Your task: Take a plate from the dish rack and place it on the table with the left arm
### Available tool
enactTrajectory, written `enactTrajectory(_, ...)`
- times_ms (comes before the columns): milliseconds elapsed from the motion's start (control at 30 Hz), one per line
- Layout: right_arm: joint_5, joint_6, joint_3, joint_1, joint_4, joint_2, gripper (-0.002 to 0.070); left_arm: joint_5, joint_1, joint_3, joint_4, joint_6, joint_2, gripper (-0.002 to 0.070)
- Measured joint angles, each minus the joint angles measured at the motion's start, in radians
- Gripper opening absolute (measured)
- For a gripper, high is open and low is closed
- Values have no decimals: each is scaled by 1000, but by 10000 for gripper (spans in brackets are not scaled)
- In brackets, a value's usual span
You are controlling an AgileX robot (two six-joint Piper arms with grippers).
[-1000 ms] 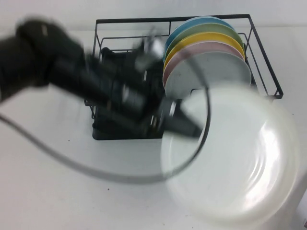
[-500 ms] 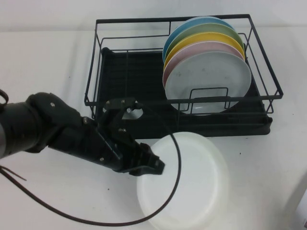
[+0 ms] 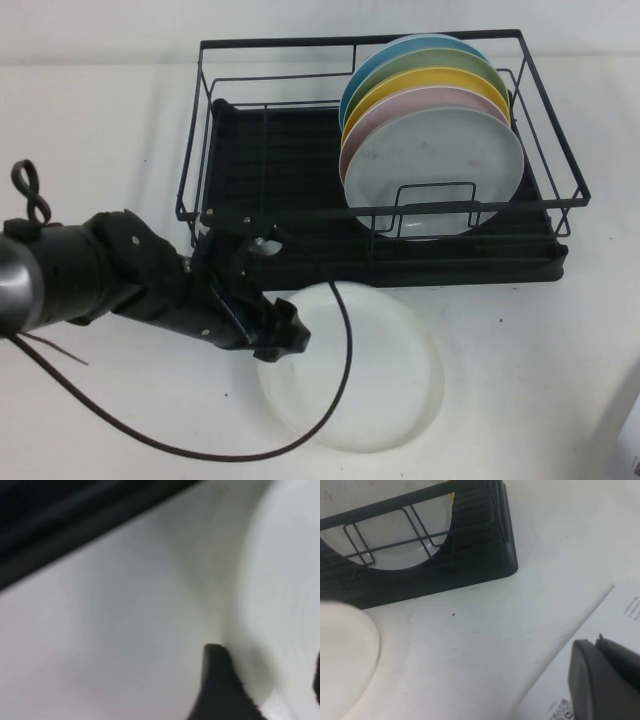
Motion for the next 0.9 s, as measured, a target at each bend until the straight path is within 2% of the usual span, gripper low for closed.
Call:
enactTrajectory(100,0,0,0,0,0,0,-18,-44,0,0,90,-49,0,375)
enactTrajectory(333,0,0,0,0,0,0,-18,-64,6,0,397,-239,-100,385)
enactTrajectory(433,0,0,0,0,0,0,-18,-44,6,0,531,-349,-223,312)
enactTrajectory(533,0,0,0,0,0,0,-18,8,6,0,646,-444,-356,123)
enactTrajectory(600,0,0,0,0,0,0,-18,40,6,8,681,-482,-449,51)
enactTrajectory(700,0,0,0,0,0,0,-18,55,6,48,692,-528,-571,15)
enactTrajectory(900,0,0,0,0,0,0,-18,139,6,196,680,-574,-776,1)
